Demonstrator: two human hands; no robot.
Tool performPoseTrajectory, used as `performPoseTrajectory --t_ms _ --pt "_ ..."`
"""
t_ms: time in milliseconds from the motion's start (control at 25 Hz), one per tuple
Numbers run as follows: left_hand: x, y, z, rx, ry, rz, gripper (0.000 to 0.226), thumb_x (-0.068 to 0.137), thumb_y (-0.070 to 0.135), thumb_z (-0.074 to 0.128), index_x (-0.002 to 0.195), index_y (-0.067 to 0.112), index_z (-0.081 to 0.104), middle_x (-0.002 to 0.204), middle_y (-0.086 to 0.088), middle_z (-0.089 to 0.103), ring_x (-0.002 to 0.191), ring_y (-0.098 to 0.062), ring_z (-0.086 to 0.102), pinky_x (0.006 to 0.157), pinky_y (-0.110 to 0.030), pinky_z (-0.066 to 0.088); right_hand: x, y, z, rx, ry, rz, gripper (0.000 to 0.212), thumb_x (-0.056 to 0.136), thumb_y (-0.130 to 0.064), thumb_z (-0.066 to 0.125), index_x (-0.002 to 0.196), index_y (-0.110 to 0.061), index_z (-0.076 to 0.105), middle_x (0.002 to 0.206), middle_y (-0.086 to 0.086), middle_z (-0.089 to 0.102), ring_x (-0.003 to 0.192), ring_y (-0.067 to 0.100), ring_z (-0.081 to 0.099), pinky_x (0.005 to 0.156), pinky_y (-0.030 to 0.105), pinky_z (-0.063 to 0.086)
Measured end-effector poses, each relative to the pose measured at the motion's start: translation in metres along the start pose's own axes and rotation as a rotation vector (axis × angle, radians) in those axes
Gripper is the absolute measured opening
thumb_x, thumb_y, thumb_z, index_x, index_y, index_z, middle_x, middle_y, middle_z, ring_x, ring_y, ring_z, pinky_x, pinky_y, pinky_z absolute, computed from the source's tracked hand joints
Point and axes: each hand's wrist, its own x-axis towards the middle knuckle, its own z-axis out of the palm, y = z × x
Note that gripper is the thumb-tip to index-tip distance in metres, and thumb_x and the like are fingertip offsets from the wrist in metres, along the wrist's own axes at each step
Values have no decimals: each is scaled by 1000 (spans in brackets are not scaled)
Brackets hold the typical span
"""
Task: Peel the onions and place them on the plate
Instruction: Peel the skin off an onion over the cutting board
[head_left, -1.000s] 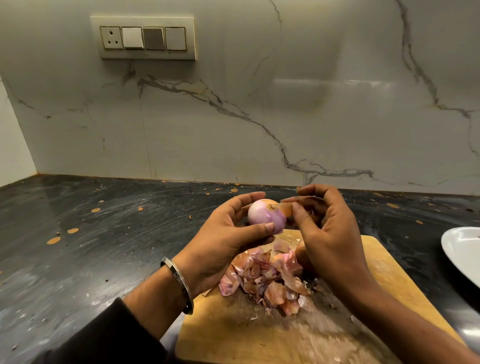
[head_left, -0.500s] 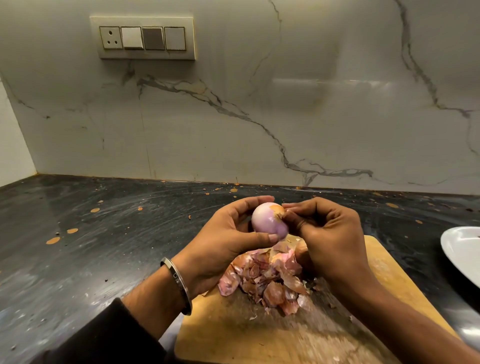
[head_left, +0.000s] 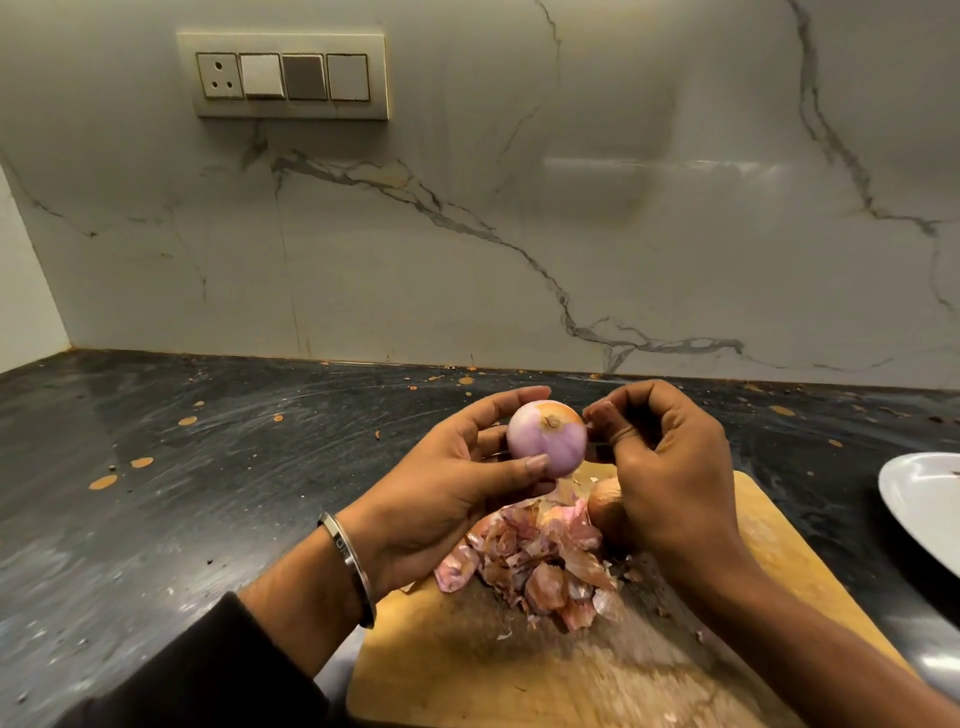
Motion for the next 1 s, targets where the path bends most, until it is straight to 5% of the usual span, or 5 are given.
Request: performPoseTrajectory --t_ms 200,360,520,720,1000 --pt "3 2 -4 -160 13 17 54 82 1 63 130 26 63 118 -19 67 97 -26 64 81 -33 58 0 -3 -1 -48 -73 16 26 97 -1 56 105 -23 66 79 -4 67 69 6 64 60 21 54" --pt "8 0 -6 -218 99 22 50 83 4 62 131 18 61 123 -20 66 96 -26 67 74 -33 58 -6 -7 5 -126 -170 -28 15 99 -13 56 95 -23 66 75 -9 64 70 1 59 59 15 48" --pt "7 -1 -7 -187 139 44 52 79 1 67 129 15 60 117 -20 69 93 -28 69 75 -33 61 -7 -10 5 -111 -151 -54 9 91 -25 69 99 -25 68 87 -15 70 85 -6 65 71 10 52" --pt "4 -1 -5 -142 130 32 56 76 -2 70 128 16 59 112 -18 71 95 -28 71 78 -32 61 -4 -8 2 62 -153 36 16 87 -21 74 102 -17 78 86 -6 78 82 7 74 70 28 62" --pt "1 -1 -3 -53 139 60 56 68 2 78 119 20 66 110 -15 72 100 -31 71 75 -32 60 -7 -9 1 13 -149 -22 16 85 -30 72 90 -16 78 76 -4 76 72 13 74 64 37 63"
